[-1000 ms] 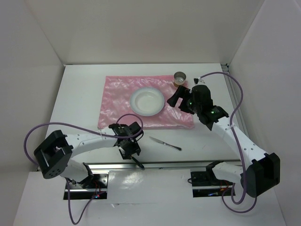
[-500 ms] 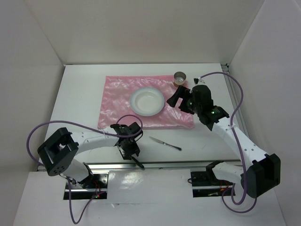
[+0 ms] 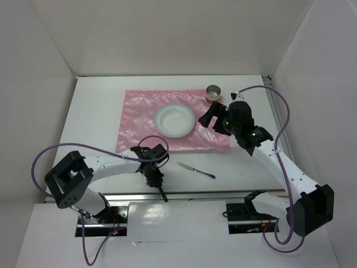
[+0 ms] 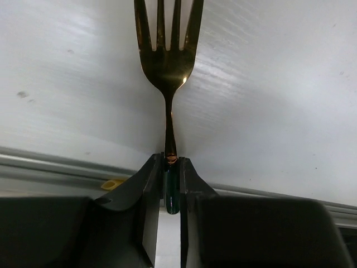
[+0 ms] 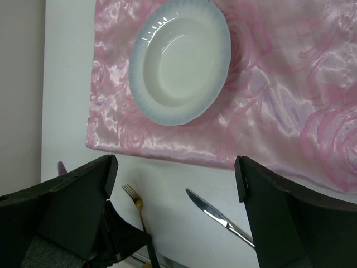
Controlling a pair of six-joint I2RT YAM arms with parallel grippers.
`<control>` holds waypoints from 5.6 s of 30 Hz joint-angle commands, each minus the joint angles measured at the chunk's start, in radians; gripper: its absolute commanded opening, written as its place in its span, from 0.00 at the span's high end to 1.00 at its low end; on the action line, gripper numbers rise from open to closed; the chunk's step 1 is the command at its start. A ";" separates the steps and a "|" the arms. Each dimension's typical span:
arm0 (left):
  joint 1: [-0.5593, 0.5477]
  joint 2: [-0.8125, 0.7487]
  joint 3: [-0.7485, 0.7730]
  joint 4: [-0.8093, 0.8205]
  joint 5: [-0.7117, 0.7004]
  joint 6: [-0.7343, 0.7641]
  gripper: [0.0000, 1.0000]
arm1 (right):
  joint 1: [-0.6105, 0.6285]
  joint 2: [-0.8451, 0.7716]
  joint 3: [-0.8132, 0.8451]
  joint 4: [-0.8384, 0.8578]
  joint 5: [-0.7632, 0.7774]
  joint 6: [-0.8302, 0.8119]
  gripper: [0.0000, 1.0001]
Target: Set the dinner table for one person
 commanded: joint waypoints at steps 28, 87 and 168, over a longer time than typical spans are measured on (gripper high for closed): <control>0.358 0.400 1.047 -0.534 -0.470 0.943 1.00 | -0.128 -0.043 0.161 -0.179 0.029 -0.238 0.01; 0.579 0.528 1.269 -0.463 -0.298 1.003 0.33 | 0.340 0.323 -0.138 -0.176 0.056 -0.211 0.28; 0.560 0.205 1.118 -0.385 -0.205 0.960 0.33 | 0.703 0.748 0.141 -0.252 0.127 -0.375 0.63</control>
